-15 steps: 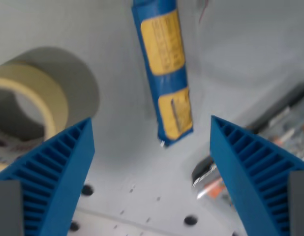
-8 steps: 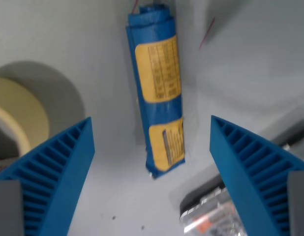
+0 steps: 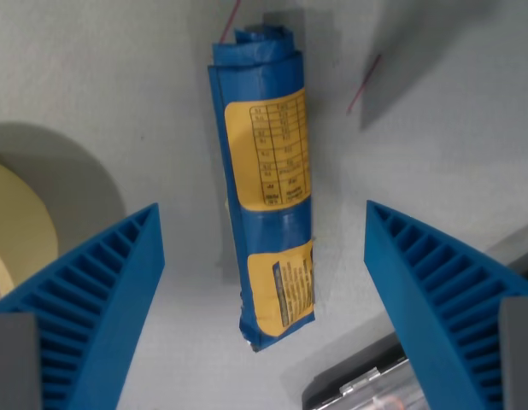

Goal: Move above the blue bag

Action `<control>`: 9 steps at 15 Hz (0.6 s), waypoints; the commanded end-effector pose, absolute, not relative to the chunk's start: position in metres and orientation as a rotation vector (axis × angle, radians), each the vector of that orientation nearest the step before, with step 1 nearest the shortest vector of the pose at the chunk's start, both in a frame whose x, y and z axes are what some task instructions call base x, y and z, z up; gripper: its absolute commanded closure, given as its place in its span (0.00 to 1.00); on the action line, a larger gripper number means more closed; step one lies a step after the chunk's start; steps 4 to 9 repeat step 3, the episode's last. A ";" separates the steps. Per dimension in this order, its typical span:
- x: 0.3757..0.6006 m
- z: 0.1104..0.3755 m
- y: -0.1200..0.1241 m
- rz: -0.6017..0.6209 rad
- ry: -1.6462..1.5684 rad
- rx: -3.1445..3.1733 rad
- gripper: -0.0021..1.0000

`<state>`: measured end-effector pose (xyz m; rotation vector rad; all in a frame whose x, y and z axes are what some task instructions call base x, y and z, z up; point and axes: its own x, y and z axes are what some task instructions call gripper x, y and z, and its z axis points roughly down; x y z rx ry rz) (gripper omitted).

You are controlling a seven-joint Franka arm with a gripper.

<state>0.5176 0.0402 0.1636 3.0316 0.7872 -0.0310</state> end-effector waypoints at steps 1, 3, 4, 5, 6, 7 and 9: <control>0.526 0.162 0.038 -0.051 0.834 2.988 0.00; 0.526 0.162 0.038 -0.051 0.834 2.988 0.00; 0.526 0.162 0.038 -0.051 0.834 2.988 0.00; 0.526 0.162 0.038 -0.051 0.834 2.988 0.00; 0.526 0.162 0.038 -0.051 0.834 2.988 0.00; 0.526 0.162 0.038 -0.051 0.834 2.988 0.00; 0.526 0.162 0.038 -0.051 0.834 2.988 0.00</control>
